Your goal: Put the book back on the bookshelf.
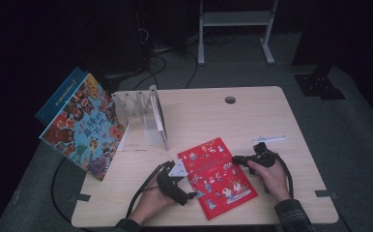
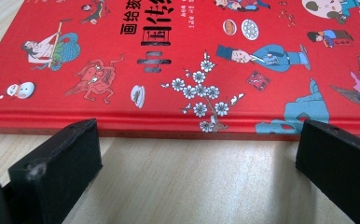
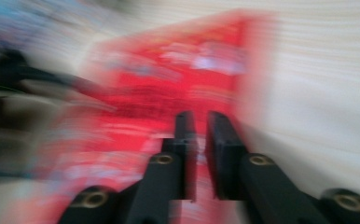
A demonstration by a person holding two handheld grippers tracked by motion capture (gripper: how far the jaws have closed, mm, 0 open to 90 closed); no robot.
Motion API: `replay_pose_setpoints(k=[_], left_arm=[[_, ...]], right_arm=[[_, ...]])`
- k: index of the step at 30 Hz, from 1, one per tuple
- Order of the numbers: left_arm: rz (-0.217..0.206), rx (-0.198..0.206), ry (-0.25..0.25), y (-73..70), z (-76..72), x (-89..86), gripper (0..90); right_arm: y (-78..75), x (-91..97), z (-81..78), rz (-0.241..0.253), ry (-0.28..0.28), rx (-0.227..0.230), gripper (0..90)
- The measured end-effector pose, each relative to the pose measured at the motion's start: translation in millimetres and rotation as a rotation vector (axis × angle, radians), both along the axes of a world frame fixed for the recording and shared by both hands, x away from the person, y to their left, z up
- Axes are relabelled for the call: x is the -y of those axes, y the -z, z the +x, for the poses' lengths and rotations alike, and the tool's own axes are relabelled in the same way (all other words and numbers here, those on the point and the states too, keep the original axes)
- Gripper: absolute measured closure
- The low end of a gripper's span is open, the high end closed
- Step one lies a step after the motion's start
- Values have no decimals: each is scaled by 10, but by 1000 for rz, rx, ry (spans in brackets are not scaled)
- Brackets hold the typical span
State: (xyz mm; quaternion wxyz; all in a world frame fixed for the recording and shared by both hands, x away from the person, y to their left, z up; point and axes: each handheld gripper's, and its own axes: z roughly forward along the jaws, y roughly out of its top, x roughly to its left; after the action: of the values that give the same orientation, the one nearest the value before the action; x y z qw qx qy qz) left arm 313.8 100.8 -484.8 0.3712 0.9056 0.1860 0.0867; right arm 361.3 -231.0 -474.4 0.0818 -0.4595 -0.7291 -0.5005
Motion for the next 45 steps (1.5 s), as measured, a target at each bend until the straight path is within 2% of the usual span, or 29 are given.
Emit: replay_pose_setpoints(k=[1,2,3,5,10,18,21,24,26,31,32,35,36,39,45], left_arm=[[2,0,-2,-1,4,5,0],[2,-1,-3,-1,5,7,0],[3,-1,-3,-2,4,7,0],[2,0,-7,-1,0,5,0],[2,0,-8,-1,0,5,0],[2,0,-8,-1,0,5,0],[2,0,-8,-1,0,6,0],[2,0,-8,-1,0,5,0],[1,-1,-7,-1,1,6,0],[0,-1,3,0,7,0,0],[-1,-1,8,0,8,-1,0],[2,0,10,-1,8,-5,0],[1,0,9,0,8,-5,0],[2,0,9,-1,7,-5,0],[2,1,9,-1,7,-6,0]], right_arm=[[-28,-50,-19,4,-19,1,809],[-65,-138,-41,-67,-38,27,797],[-79,-193,-52,-96,-45,41,773],[-86,-191,-47,-132,-20,60,731],[-68,-28,-21,-175,54,60,706],[-27,16,-8,-257,89,74,693],[3,13,7,-261,82,53,715],[33,-16,19,-237,62,35,722],[29,-21,21,-239,63,30,728],[45,36,37,-189,61,5,764],[43,43,36,-179,61,7,768],[-46,99,23,-91,60,26,789],[-80,107,16,-81,55,35,785],[-130,96,-7,-86,37,46,758],[-227,98,-47,-58,-1,51,723]])
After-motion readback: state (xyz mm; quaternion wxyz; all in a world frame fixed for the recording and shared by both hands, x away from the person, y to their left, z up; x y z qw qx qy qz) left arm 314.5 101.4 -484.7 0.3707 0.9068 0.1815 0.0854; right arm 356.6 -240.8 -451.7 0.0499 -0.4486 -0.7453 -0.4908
